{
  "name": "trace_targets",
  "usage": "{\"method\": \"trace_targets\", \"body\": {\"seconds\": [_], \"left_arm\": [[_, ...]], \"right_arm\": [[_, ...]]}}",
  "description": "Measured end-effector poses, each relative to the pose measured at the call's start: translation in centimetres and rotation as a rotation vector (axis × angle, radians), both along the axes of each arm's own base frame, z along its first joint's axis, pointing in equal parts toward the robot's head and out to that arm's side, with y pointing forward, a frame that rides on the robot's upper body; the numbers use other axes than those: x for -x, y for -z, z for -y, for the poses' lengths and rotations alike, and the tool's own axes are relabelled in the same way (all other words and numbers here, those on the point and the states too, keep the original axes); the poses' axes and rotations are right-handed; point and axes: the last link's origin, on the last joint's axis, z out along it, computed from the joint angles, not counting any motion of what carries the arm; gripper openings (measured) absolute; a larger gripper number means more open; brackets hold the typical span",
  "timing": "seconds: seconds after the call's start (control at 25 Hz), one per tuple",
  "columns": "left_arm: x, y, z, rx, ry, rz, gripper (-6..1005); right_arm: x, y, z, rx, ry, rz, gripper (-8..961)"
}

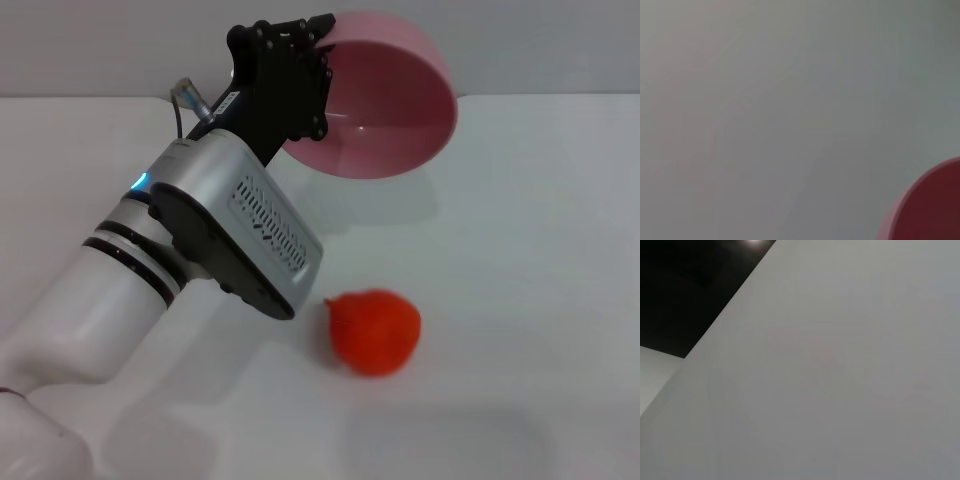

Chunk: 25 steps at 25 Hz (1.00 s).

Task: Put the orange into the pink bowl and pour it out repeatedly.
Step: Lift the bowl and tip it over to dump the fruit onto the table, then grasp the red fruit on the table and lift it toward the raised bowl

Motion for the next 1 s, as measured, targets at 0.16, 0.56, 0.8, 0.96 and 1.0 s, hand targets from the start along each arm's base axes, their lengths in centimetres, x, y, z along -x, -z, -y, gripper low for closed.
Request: {"method": "trace_targets", "body": {"seconds": [0.16,0.56,0.8,0.96,1.0], "left_arm": [[-0.6,-0.1,-0.5,0.031,-0.027,0.045,43],[-4.2,-4.0,-5.8,0.294,-0.257,0.293,43],[-4.7,-7.3,-10.5,0.701,-0.595,0.404,43],[-4.4,-8.9,-11.9,0.88,-0.763,0.419,43],[-4.2,-9.3,-12.1,0.891,-0.802,0.416,43]], "right_arm": [[0.2,0.2,-0.2,0.013,-0.011,0.003,690],[0.4,0.9,-0.8,0.039,-0.011,0.062,677],[1.1,3.1,-2.3,0.162,-0.043,0.221,670],[2.1,4.6,-4.1,0.344,-0.077,0.384,665],[2.4,4.9,-4.5,0.402,-0.085,0.425,663]]}}
